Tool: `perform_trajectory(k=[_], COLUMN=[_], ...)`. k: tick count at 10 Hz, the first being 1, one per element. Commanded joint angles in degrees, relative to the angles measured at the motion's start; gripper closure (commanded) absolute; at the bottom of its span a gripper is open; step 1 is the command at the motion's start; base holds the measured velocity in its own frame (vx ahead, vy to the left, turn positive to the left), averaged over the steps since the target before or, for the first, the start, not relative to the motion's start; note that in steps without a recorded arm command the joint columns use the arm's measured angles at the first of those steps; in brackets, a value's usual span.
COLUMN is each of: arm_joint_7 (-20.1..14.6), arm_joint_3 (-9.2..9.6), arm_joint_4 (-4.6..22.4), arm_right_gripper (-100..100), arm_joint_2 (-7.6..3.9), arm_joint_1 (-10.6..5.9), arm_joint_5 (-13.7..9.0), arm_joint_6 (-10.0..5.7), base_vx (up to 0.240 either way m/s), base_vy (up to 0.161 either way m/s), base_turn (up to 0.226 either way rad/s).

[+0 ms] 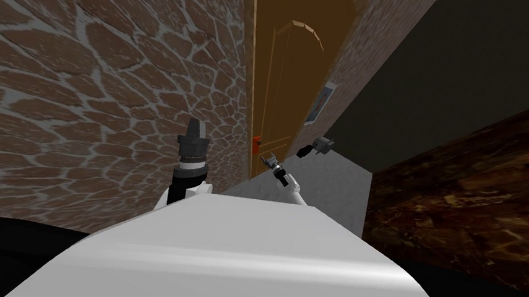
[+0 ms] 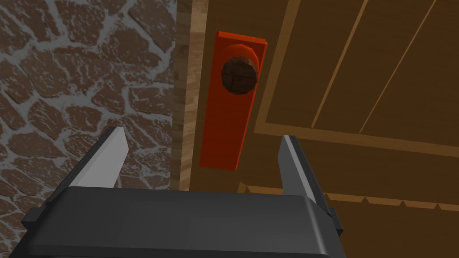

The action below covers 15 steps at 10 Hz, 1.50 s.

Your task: Pull the door open

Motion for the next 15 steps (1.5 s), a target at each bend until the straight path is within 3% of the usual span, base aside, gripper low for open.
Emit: perform_trajectory(k=[1, 7, 8, 9, 13, 15], arm_joint_7=[-1.9, -8.22, -7.55, -6.48, -4.41, -2.77], arm_joint_3=[0.27, 1.19, 1.13, 0.37, -0.84, -1.8], arm_joint_4=[0.97, 4.47, 4.04, 6.28, 9.74, 12.5], arm_right_gripper=[-100, -100, -100, -100, -100, -100], arm_joint_2=[-0.04, -0.29, -0.32, 0.8, 2.59, 4.03], arm_joint_1=[-0.57, -2.66, -2.42, -3.88, -6.15, -7.94], arm_joint_5=[0.51, 2.3, 2.13, 1.67, 0.89, 0.27], arm_joint_6=[0.11, 0.34, 0.34, 0.32, 0.28, 0.25], base_vx=[0.097, 0.088, 0.044, 0.04, 0.063, 0.117], base_vy=[-0.007, -0.003, -0.001, 0.063, 0.071, 0.041], base_turn=[-0.009, -0.007, 0.0, 0.032, 0.025, 0.054])
